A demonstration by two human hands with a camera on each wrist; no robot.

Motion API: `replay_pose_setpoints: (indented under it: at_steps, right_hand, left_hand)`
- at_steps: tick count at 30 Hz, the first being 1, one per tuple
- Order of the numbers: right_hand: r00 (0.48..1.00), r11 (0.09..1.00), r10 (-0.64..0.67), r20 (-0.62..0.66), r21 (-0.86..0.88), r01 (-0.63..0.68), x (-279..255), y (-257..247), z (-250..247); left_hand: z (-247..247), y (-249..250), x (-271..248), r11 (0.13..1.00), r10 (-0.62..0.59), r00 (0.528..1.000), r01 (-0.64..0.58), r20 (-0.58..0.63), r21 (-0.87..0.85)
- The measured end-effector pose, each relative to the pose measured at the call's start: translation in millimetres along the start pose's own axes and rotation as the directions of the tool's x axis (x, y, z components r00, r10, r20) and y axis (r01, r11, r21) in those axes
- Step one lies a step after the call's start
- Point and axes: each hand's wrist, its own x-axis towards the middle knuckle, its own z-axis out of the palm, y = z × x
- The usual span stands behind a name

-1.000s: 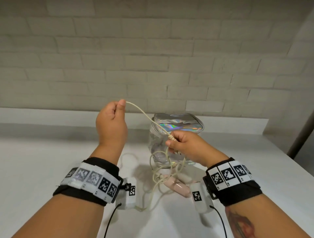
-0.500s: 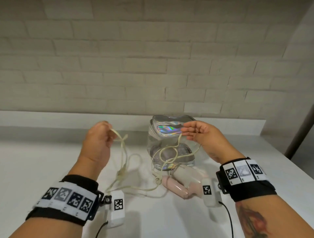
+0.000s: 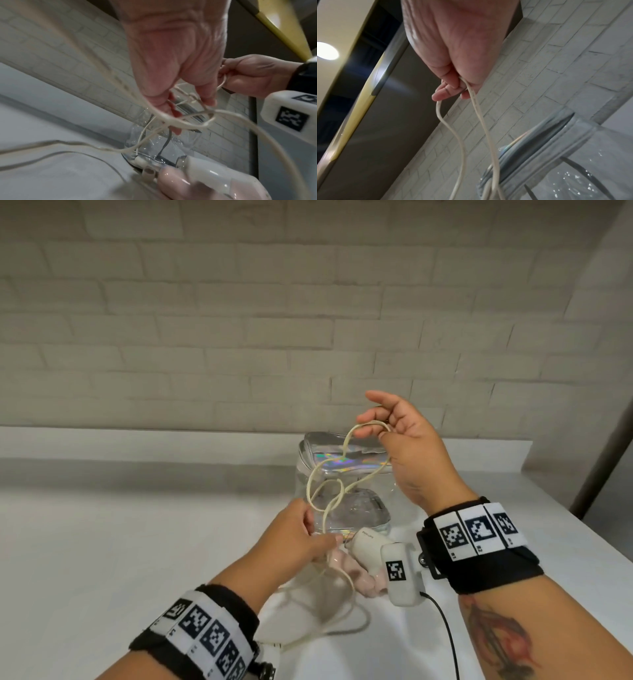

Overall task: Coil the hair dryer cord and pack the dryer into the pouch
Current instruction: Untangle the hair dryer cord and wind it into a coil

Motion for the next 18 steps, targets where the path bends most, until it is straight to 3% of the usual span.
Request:
replay_pose_setpoints:
  at_steps: [3,7,9,12,14,16,18]
  right_hand:
    - [1.000,0.995,-0.020,0.018,0.095,0.018,-2.9,-2.7,1.5]
    - [1.000,0.979,0.000,0.005,0.203,-0.001,-6.7,-1.7,-3.1]
    - [0.997,0.947,0.069,0.019,0.315,-0.071,-10.9,0.8,-10.0]
    - [0.950,0.816,0.269,0.158,0.487,-0.312,-20.2,5.0,-14.5]
    - [0.891,0.831,0.431,0.142,0.323,-0.453,-22.3,15.4,-10.4]
    - [0.838,0.841,0.541,0.074,-0.027,-0.541,-25.1,29.3,-2.7]
    - [0.770,0.782,0.617,0.162,-0.236,-0.577,-32.2,41.4,7.1]
  left_hand:
    - [-0.1,3.1,8.1,0.973,-0.060,0.998,0.066,0.032,-0.222]
    - [-11.9,16.5,15.9,0.866,-0.003,1.000,-0.003,-0.010,-0.500]
    - [-18.6,20.9,17.8,0.843,0.011,0.998,-0.039,-0.055,-0.536]
    - [-25.2,21.2,20.5,0.844,0.018,0.997,-0.057,-0.078,-0.533]
    - [-26.3,21.6,21.1,0.852,0.030,0.998,-0.056,-0.058,-0.520]
    - [-24.9,23.3,20.8,0.855,0.035,0.999,-0.048,-0.034,-0.516]
    - [-22.3,22.9,20.2,0.855,0.035,0.999,-0.042,-0.024,-0.518]
